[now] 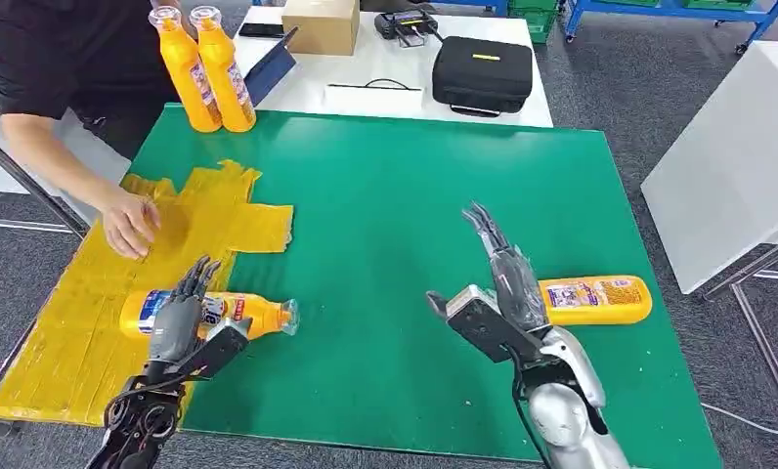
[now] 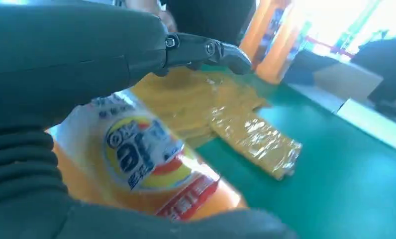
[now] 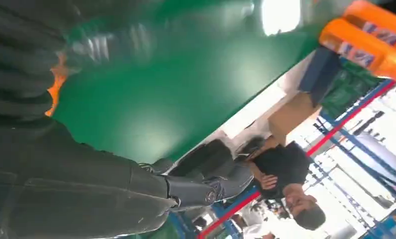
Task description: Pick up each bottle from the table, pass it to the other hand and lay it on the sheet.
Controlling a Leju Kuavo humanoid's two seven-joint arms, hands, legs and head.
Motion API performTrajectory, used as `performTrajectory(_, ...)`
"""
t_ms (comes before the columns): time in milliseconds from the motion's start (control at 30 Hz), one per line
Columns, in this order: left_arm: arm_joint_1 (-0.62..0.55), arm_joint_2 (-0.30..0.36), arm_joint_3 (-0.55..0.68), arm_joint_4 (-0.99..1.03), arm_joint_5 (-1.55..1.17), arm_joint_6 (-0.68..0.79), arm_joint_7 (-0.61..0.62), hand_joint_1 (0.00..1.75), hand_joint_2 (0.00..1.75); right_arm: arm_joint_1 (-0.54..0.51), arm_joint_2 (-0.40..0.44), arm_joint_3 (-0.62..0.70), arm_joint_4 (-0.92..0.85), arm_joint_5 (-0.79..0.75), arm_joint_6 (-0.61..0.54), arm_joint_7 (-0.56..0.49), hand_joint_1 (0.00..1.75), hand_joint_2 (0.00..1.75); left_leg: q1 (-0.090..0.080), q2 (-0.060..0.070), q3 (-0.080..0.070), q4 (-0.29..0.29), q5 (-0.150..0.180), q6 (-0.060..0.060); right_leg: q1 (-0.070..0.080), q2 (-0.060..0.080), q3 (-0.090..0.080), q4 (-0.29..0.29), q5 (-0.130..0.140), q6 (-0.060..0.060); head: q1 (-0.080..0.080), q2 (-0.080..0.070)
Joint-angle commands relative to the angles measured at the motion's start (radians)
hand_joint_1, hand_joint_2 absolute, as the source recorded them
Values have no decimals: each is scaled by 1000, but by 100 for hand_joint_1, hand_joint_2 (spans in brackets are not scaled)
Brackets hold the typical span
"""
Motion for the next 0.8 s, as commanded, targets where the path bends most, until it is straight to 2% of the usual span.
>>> performTrajectory(33,62,-120,150,-294,347,45,-151,0,0,69,-159,-106,-33,185,109,70,0,175,2,-2,1,2,-2,-1,2,-7,3,0,-2,-1,0,0)
performTrajectory(100,111,-126,170,-389,475,28,-186,0,0,78,-228,-124,-10,224,55,58,0,175,1,-1,2,2,-3,-1,2,-6,4,0,-3,-1,0,0)
performTrajectory(200,143,-129,175,-450,563,4,-222,0,0,106,-269,-155,-42,282,28,63,0,175,1,1,4,3,-5,-2,2,-5,6,0,-4,-1,0,0)
performTrajectory(300,148,-128,174,-457,563,6,-222,0,0,112,-270,-158,-63,288,36,71,0,175,0,0,2,2,-5,-1,1,-5,4,1,-4,-1,0,0)
performTrajectory(400,159,-131,179,-485,622,-3,-245,0,0,120,-273,-166,-88,465,-3,159,0,175,-1,3,6,3,-8,-2,2,-5,7,2,-6,-3,0,0)
performTrajectory(433,171,-130,183,-504,638,-2,-250,0,0,124,-279,-173,-87,495,16,175,0,175,-1,2,2,1,-5,0,1,-3,3,1,-3,-1,0,0)
performTrajectory(500,196,-126,193,-541,657,-2,-259,0,0,123,-290,-189,-59,564,45,211,0,175,-1,2,3,2,-5,-1,1,-3,3,1,-3,-2,-1,0)
performTrajectory(567,205,-127,196,-553,658,0,-262,0,0,121,-288,-195,-42,567,42,207,0,175,0,2,1,0,-4,0,1,-2,2,-1,-1,-1,0,0)
performTrajectory(633,205,-127,196,-553,658,0,-262,0,0,121,-288,-195,-42,567,42,207,0,175,0,4,6,2,-7,-1,2,-4,7,0,-4,-2,0,0)
performTrajectory(667,211,-128,197,-555,661,4,-267,0,0,116,-282,-201,-25,587,56,218,0,175,0,2,2,0,-4,0,1,-2,2,-1,-2,-1,0,0)
performTrajectory(800,243,-123,197,-549,672,11,-264,0,0,42,-301,-234,97,594,91,231,0,175,0,5,5,0,-5,0,1,-1,5,-1,-2,-1,0,0)
